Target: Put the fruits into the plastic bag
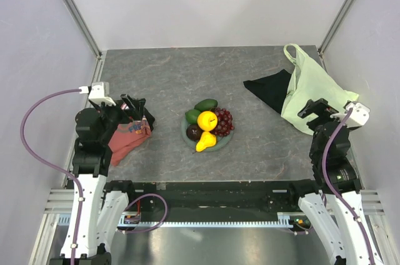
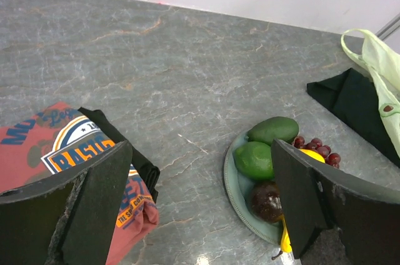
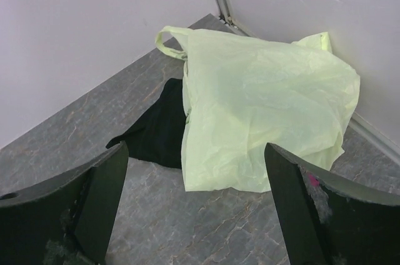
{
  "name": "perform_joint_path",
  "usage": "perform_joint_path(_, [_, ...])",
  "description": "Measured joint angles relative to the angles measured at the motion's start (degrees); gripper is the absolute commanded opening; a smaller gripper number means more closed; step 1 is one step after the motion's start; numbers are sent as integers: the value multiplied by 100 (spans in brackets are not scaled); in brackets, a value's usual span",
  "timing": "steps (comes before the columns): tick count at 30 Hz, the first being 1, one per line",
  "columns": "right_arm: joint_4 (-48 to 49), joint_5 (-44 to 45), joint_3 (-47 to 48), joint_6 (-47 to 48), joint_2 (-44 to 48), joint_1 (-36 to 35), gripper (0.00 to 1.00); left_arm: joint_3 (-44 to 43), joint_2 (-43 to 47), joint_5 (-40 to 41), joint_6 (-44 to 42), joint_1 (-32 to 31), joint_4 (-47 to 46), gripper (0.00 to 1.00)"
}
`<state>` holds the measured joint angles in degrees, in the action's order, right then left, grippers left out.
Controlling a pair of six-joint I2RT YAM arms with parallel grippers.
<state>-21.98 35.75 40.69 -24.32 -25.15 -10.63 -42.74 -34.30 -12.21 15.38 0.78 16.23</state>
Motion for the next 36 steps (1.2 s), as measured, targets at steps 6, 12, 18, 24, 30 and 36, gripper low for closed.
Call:
perform_joint_path(6, [0,339,-4,-44,116,0,98,0,-140,15,66,0,4,99])
perform_joint_path(12, [2,599,-94,-140,382,0,98,24,-63,-273,129,24,-13,99])
perform_joint_path(18, [-2,562,-35,-31,315,0,98,26,-122,-752,120,28,0,99])
perform_joint_path(24, [-525,-13,1248,426,-1285,0,98,26,-87,-782,72,26,66,99])
perform_joint_path(30, [-1215,96,2365,612,-3847,0,98,26,33,-719,-22,17,146,99])
perform_joint_path(36, [-1591,24,2446,636,-5396,2,98,26,61,-595,-114,-37,162,99])
